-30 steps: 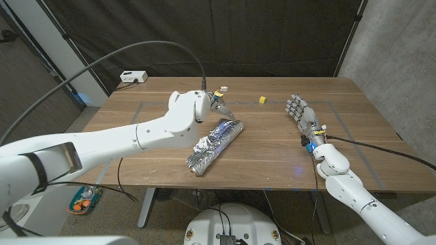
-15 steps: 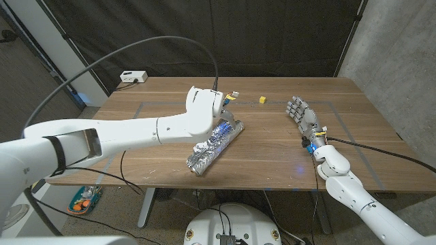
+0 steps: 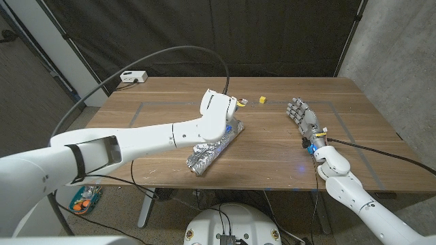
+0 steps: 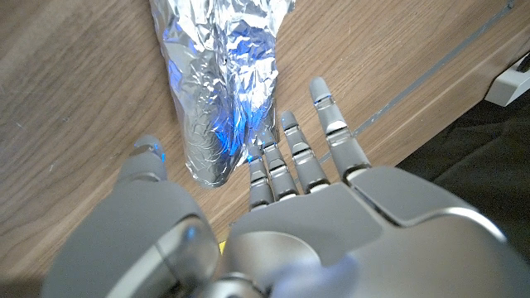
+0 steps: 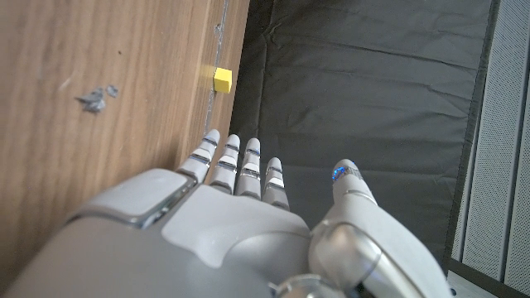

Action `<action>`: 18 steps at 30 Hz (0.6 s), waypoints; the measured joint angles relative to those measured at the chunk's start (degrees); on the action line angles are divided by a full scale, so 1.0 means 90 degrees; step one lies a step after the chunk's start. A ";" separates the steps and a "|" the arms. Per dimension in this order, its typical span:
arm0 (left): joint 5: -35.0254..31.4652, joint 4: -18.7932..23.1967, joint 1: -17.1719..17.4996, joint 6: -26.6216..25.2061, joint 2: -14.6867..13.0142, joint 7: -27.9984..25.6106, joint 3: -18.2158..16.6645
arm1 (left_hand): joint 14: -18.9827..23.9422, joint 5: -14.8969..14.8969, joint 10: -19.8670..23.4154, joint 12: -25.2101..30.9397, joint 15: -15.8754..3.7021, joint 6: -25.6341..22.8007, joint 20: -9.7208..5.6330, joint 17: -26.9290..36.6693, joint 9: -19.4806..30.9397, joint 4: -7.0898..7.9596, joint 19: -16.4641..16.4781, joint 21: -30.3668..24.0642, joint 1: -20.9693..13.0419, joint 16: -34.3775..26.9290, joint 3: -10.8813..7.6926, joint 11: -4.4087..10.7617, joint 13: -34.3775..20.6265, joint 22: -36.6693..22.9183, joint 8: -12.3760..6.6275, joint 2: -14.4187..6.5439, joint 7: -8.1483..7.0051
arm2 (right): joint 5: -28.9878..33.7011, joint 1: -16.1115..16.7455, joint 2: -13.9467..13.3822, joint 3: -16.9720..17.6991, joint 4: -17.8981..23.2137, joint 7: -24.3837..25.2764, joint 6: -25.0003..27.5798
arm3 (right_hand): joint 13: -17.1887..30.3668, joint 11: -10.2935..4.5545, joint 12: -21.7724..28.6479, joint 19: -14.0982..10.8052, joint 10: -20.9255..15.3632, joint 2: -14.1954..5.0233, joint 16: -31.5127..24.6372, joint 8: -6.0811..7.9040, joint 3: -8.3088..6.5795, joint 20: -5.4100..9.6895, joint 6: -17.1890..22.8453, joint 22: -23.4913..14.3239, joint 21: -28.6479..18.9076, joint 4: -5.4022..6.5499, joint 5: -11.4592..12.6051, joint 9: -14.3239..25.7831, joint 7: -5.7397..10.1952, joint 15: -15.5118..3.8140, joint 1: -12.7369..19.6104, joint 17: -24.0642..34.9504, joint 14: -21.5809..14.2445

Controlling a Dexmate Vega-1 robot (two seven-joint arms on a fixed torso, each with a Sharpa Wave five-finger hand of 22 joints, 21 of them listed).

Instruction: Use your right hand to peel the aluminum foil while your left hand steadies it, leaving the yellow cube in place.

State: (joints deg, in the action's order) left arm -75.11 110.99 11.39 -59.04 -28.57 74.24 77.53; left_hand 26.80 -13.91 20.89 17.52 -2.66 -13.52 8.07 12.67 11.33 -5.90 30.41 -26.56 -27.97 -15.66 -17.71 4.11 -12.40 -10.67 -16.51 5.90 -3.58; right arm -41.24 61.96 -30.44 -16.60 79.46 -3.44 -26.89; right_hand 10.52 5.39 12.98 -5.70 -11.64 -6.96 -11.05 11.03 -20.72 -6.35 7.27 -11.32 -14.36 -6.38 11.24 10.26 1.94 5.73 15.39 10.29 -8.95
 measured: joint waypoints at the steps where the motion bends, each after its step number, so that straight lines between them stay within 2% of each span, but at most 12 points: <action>1: -0.0095 -0.0072 0.0092 0.0111 0.0063 0.0057 -0.0089 | 0.0000 0.0000 0.0000 0.0000 0.0000 -0.0024 -0.0023 0.0000 0.0000 0.0027 0.0023 0.0000 0.0001 0.0000 -0.0011 0.0000 0.0000 0.0000 0.0000 0.0001 -0.0024 | -0.0009 -0.0001 0.0002 0.0000 -0.0012 -0.0012 -0.0002 | 0.0000 0.0000 0.0000 0.0000 0.0000 0.0000 0.0000 0.0000 0.0000 0.0000 0.0000 0.0000 0.0000 0.0000 0.0000 0.0000 0.0000 0.0000 0.0000 0.0000 0.0000; 5: -0.0404 -0.0332 0.0407 0.0488 0.0303 0.0210 -0.0405 | 0.0000 0.0000 0.0025 0.0000 0.0000 -0.0034 0.0001 -0.0001 0.0000 0.0035 0.0068 0.0000 0.0040 0.0000 -0.0019 0.0025 0.0000 0.0000 0.0000 -0.0112 -0.0034 | -0.0043 -0.0002 0.0003 0.0000 -0.0037 -0.0054 -0.0011 | 0.0000 -0.0033 0.0000 0.0000 -0.0034 0.0000 0.0000 0.0000 0.0000 0.0000 0.0025 0.0000 0.0000 0.0000 0.0000 0.0000 0.0025 -0.0033 0.0000 0.0000 -0.0033; 15: -0.1022 -0.0814 0.0992 0.1169 0.0783 0.0291 -0.1029 | 0.0106 0.0050 0.0119 0.0000 -0.0010 -0.0161 -0.0078 -0.0001 -0.0001 0.0078 0.0147 0.0000 -0.0042 0.0027 -0.0063 0.0099 0.0001 0.0000 0.0000 -0.0192 -0.0066 | -0.0124 0.0003 0.0011 0.0027 -0.0182 -0.0167 -0.0022 | 0.0000 -0.0001 0.0050 0.0000 -0.0067 -0.0026 0.0000 0.0026 0.0001 0.0000 0.0059 0.0000 0.0000 -0.0001 0.0000 0.0000 -0.0010 0.0000 -0.0026 -0.0001 -0.0069; 18: -0.1205 -0.0974 0.1150 0.1321 0.0947 0.0281 -0.1183 | 0.0186 0.0050 0.0180 0.0000 -0.0004 -0.0230 -0.0057 -0.0001 0.0000 0.0077 0.0216 0.0000 -0.0102 0.0028 -0.0064 0.0079 0.0001 -0.0001 -0.0027 -0.0252 -0.0043 | -0.0155 -0.0015 0.0024 0.0034 -0.0254 -0.0221 -0.0030 | 0.0000 0.0000 0.0050 0.0000 -0.0068 0.0001 0.0000 0.0026 0.0001 0.0000 0.0081 0.0000 0.0000 -0.0001 0.0000 0.0000 0.0012 0.0000 -0.0052 -0.0001 -0.0069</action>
State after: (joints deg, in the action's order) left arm -85.95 102.23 21.74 -47.15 -20.05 76.77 66.88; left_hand 28.47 -13.47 22.52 17.52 -2.69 -15.59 7.56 12.66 11.34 -5.21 32.36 -26.56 -28.88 -15.40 -18.29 4.81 -12.40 -10.68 -16.75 3.63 -3.97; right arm -42.64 61.82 -30.22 -16.30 77.17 -5.43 -27.16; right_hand 10.52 5.40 13.43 -5.69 -12.25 -6.95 -11.05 11.26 -20.71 -6.34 8.00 -11.32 -14.36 -6.38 11.24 10.26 2.04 5.73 14.92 10.28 -9.57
